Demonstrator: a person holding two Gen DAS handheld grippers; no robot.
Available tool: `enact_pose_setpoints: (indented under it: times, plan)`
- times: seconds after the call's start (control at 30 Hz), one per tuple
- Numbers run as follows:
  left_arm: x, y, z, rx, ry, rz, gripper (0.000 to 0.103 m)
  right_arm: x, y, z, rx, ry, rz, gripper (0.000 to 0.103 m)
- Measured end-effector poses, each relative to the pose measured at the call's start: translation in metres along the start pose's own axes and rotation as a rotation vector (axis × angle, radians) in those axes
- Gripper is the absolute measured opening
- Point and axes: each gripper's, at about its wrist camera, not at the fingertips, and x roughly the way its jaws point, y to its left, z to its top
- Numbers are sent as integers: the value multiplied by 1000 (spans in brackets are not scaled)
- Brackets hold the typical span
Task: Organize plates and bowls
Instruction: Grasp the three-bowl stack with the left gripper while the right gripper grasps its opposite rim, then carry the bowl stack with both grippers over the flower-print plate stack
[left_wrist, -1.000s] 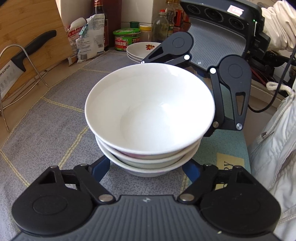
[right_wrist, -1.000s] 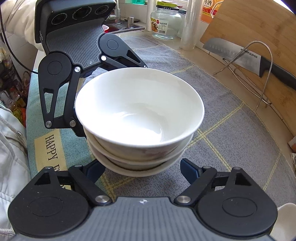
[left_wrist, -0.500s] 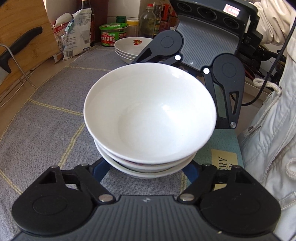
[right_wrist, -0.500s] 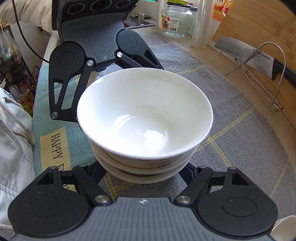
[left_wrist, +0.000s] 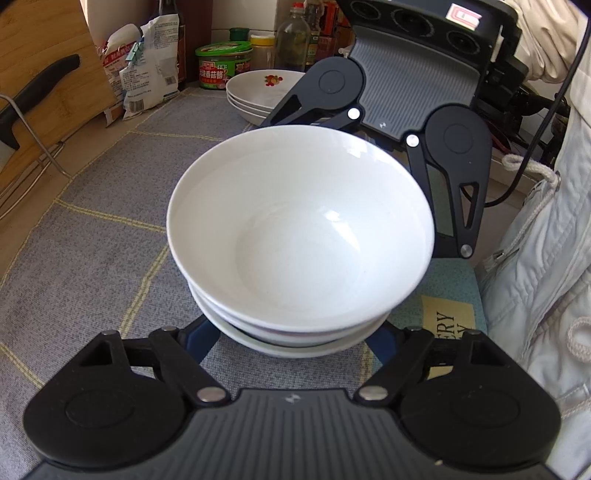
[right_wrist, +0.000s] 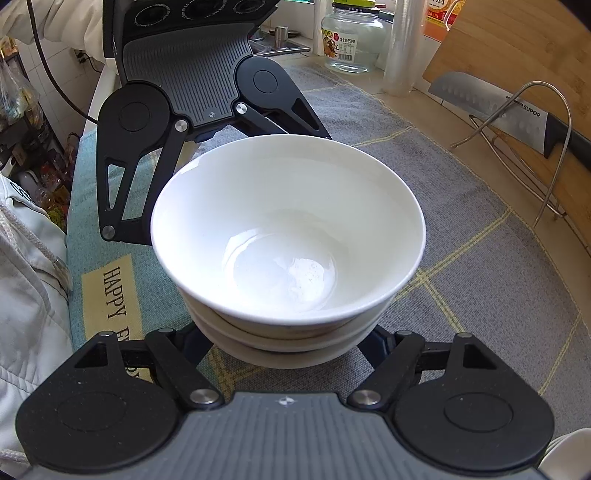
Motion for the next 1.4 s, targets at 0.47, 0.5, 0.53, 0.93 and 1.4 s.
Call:
enact_pose_setpoints:
  times: [0.47,0.5,0.53,0.93,1.4]
  plan:
    - [-6,-22,26,-11,-3,45,83,-32,1,-8,-42,-9,-3,84]
    - [-4,-25,31,-13,-5,50,83,-36,1,-10,-48,-10,-6,84]
    - [-3,-26,34,-16,-7,52,83,-40,0,-12,-53,-11,-8,84]
    - [17,-31,84,-4,-23,82,83,-89,-22,-51,-83,-22,-28,84]
    - [72,-38,164,59,-43,94,83,-144,-69,-108,-72,-27,-88,84]
